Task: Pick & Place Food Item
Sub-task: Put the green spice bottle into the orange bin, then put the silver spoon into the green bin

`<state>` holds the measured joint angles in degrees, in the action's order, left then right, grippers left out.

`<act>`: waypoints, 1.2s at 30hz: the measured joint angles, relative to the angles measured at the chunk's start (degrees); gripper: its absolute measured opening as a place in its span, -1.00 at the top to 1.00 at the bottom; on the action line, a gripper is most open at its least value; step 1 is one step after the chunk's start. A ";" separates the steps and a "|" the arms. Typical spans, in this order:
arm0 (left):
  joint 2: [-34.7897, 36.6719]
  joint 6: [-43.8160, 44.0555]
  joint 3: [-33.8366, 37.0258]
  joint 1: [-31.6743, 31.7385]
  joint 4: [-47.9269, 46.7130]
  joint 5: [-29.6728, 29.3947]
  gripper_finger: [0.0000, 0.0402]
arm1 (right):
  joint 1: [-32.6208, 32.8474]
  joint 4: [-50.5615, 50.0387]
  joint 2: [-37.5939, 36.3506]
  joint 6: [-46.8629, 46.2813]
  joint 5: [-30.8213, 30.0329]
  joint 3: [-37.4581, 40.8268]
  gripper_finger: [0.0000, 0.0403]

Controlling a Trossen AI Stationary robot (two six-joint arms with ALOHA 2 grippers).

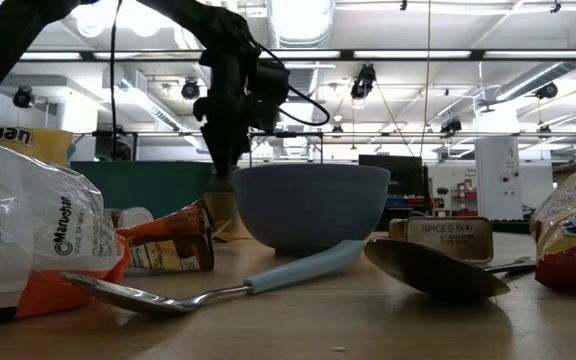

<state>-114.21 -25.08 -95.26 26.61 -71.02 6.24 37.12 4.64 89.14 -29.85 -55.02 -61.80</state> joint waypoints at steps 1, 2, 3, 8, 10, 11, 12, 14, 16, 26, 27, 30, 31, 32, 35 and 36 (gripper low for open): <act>0.00 0.02 0.00 0.00 -0.09 0.00 -0.31 | 0.00 0.00 0.00 0.00 0.00 0.00 -0.89; 0.00 0.02 0.00 -0.02 -0.15 0.00 -0.36 | 0.00 0.00 0.00 0.01 0.00 0.00 -0.89; 0.00 0.02 0.00 -0.02 -0.08 0.00 -0.39 | 0.00 0.00 0.00 0.00 0.00 0.00 -0.89; 0.00 2.48 0.00 -0.04 0.66 0.00 -0.42 | 0.00 0.00 0.00 0.00 0.00 0.00 -0.89; 0.00 3.85 0.00 -0.04 0.86 0.00 -0.43 | 0.00 0.01 0.00 0.00 -0.01 0.00 -0.89; 0.00 4.03 0.00 -0.04 0.90 0.00 -0.43 | 0.00 0.01 0.00 0.01 0.00 0.00 -0.89; 0.00 4.15 -0.02 -0.04 0.87 0.00 -0.43 | 0.00 0.01 0.00 0.01 0.00 0.00 -0.89; 0.00 4.16 -0.02 -0.04 0.88 0.00 -0.43 | 0.00 0.01 0.00 0.00 0.00 0.00 -0.89; 0.00 4.15 -0.09 -0.04 0.55 -0.02 -0.43 | 0.00 0.02 0.00 0.00 -0.02 0.00 -0.89; 0.12 4.31 -4.16 -0.04 -5.06 -3.08 -0.44 | 0.00 -0.14 0.00 -2.82 -0.02 0.00 -0.89; 0.25 4.31 -4.62 -0.04 -5.41 -3.19 -0.44 | 0.00 -0.19 0.00 -2.75 -0.02 0.00 -0.89; 1.39 4.55 -5.33 -0.04 -5.53 -3.26 -0.44 | -0.01 -0.24 0.00 -2.06 -0.02 0.00 -0.89; 1.91 4.55 -5.33 -0.04 -5.48 -3.28 -0.44 | -0.01 -0.27 0.00 -1.60 -0.02 0.00 -0.89; 2.44 4.56 -5.33 -0.04 -5.52 -3.28 -0.44 | -0.01 -0.33 0.00 -0.70 -0.04 0.00 -0.89; 4.42 5.06 -5.33 -0.04 -5.67 -4.87 -0.44 | -0.01 -0.44 0.00 1.49 -0.06 0.00 -0.89; 5.14 5.76 -5.33 -0.04 -5.85 -5.73 -0.44 | -0.06 -0.62 0.00 1.71 -0.09 0.00 -0.89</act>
<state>-109.07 -19.33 -100.60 26.57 -76.87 0.51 37.06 4.02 89.14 -28.13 -55.12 -61.80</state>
